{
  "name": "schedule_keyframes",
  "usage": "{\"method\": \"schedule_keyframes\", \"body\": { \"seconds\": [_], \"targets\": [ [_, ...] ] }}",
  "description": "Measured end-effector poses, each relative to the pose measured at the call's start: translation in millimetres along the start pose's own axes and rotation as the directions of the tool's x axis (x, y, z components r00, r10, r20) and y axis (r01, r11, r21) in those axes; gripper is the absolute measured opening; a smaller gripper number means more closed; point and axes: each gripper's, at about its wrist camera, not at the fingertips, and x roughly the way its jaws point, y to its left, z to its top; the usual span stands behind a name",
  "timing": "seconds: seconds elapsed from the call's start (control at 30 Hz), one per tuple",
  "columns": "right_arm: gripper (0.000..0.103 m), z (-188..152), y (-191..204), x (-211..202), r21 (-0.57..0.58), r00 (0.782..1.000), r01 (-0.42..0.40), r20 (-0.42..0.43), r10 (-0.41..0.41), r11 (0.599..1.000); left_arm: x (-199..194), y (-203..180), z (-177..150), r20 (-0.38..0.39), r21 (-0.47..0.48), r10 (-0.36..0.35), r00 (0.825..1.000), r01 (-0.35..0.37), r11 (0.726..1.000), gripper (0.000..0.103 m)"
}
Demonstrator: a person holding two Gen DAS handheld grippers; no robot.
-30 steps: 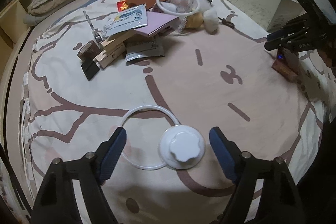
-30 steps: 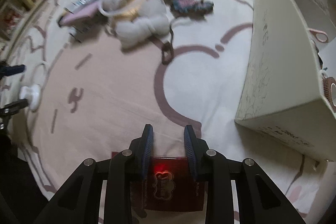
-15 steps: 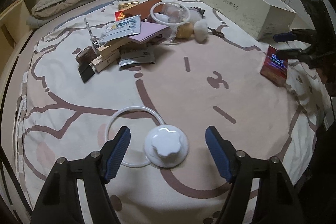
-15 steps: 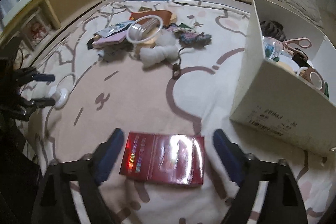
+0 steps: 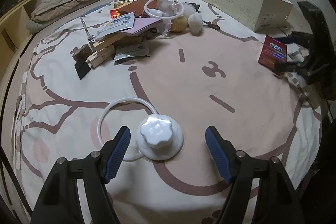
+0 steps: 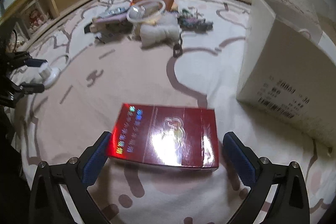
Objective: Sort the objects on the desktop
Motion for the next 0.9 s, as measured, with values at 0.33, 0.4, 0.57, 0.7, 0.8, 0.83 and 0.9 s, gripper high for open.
{"method": "schedule_keyframes", "body": {
  "seconds": [0.33,0.4,0.57,0.7,0.8,0.83,0.9],
  "targets": [
    [0.103,-7.1,-2.5,14.9,0.000,0.999,-0.011,-0.044,0.011,1.000,15.3,1.0,-6.0,-0.028,0.007,0.010,1.000,-0.010,1.000,0.074],
    [0.103,-7.2,-2.3,16.5,-0.003,0.999,-0.010,-0.052,0.010,1.000,19.6,1.9,-8.2,-0.035,-0.002,0.003,0.999,-0.004,1.000,0.074],
    [0.103,-7.2,1.0,18.0,-0.024,0.998,0.010,-0.057,-0.012,1.000,23.2,3.8,-8.2,-0.042,-0.004,-0.011,0.999,0.011,1.000,0.075],
    [0.103,-6.3,-1.9,17.9,-0.016,0.998,-0.005,-0.066,0.004,1.000,28.1,5.9,-7.6,-0.061,-0.019,-0.026,0.998,0.025,0.999,0.079],
    [0.103,-4.5,-2.7,19.6,-0.010,0.996,-0.009,-0.085,0.008,1.000,31.5,8.2,-7.0,-0.080,-0.035,-0.043,0.996,0.040,0.999,0.089],
    [0.103,-4.1,-2.5,19.8,-0.007,0.996,-0.006,-0.087,0.006,1.000,32.8,7.7,-7.5,-0.087,-0.033,-0.045,0.995,0.042,0.999,0.092],
    [0.103,-3.5,-2.1,20.6,-0.002,0.996,-0.002,-0.091,0.002,1.000,34.4,6.0,-8.1,-0.094,-0.026,-0.052,0.994,0.050,0.998,0.096]
  ]
}}
